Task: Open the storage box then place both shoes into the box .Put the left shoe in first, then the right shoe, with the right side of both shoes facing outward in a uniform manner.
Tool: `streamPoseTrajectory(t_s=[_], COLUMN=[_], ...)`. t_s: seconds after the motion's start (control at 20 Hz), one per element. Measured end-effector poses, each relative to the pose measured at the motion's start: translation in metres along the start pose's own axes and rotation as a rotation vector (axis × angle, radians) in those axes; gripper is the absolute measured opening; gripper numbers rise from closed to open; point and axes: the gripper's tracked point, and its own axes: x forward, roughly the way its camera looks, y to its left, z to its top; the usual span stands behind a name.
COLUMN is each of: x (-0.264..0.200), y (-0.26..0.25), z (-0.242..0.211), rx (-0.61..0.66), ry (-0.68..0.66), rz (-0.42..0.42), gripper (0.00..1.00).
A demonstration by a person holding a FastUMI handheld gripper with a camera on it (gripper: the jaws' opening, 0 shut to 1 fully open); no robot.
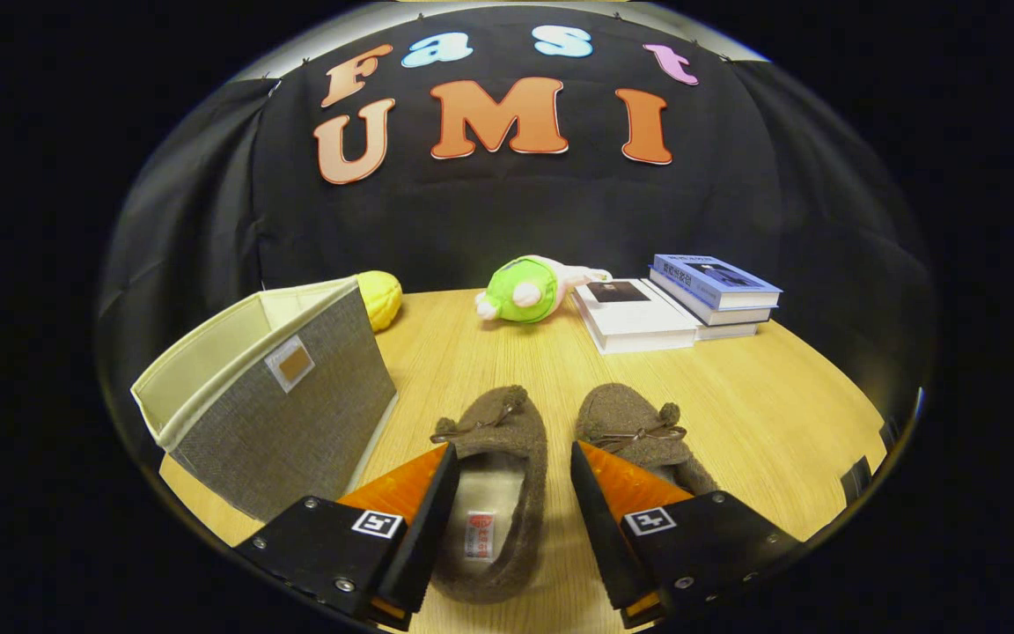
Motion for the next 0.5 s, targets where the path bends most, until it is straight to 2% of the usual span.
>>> streamPoseTrajectory(t_s=[0.35,0.5], x=[0.025,0.032], y=[-0.003,-0.009], z=[-0.032,-0.034], rx=[0.055,0.031], ry=[0.116,0.126], rz=[-0.024,-0.053], gripper=[0.52,0.44])
